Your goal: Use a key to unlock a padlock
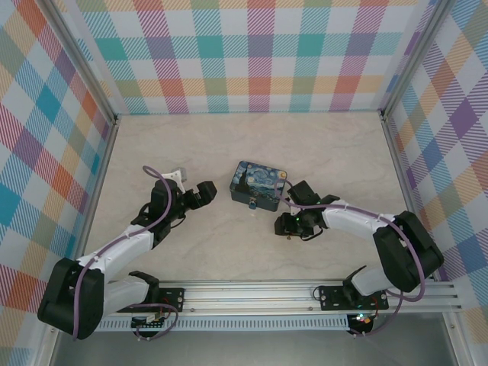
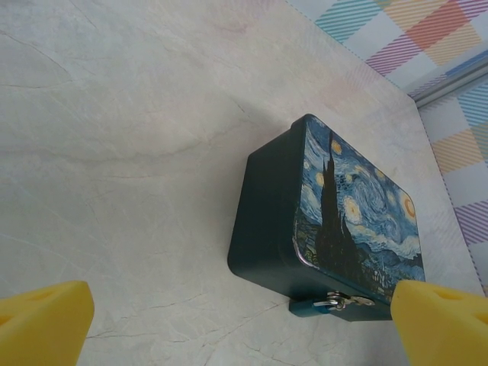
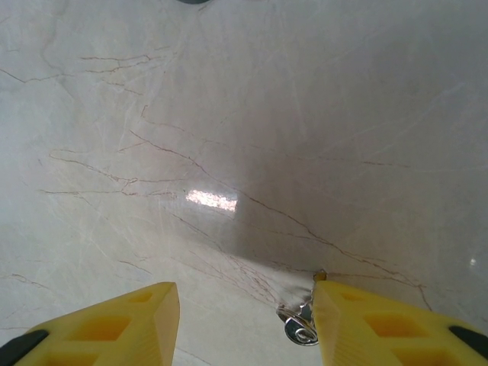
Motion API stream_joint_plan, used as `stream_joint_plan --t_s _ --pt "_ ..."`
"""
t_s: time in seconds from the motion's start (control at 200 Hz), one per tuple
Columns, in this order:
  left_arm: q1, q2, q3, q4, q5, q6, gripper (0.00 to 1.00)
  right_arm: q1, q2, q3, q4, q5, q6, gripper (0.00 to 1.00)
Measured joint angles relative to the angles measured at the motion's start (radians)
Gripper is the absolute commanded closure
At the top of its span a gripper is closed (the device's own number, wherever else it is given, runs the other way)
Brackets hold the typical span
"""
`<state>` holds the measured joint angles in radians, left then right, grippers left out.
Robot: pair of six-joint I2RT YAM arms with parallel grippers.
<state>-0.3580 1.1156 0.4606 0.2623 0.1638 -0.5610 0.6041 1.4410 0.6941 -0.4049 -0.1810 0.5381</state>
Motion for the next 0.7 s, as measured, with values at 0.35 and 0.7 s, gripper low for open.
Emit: stream_joint_plan --t_s 0.35,0.7 --pt "0.0 -0.001 0.0 0.0 0.0 0.0 0.0 0.006 0.0 0.0 0.0 -0.03 -0.003 0.54" --pt "0.0 -0.002 0.0 0.0 -0.004 0.004 0.0 0.031 0.0 0.0 -0.01 -0.059 -0.004 0.55"
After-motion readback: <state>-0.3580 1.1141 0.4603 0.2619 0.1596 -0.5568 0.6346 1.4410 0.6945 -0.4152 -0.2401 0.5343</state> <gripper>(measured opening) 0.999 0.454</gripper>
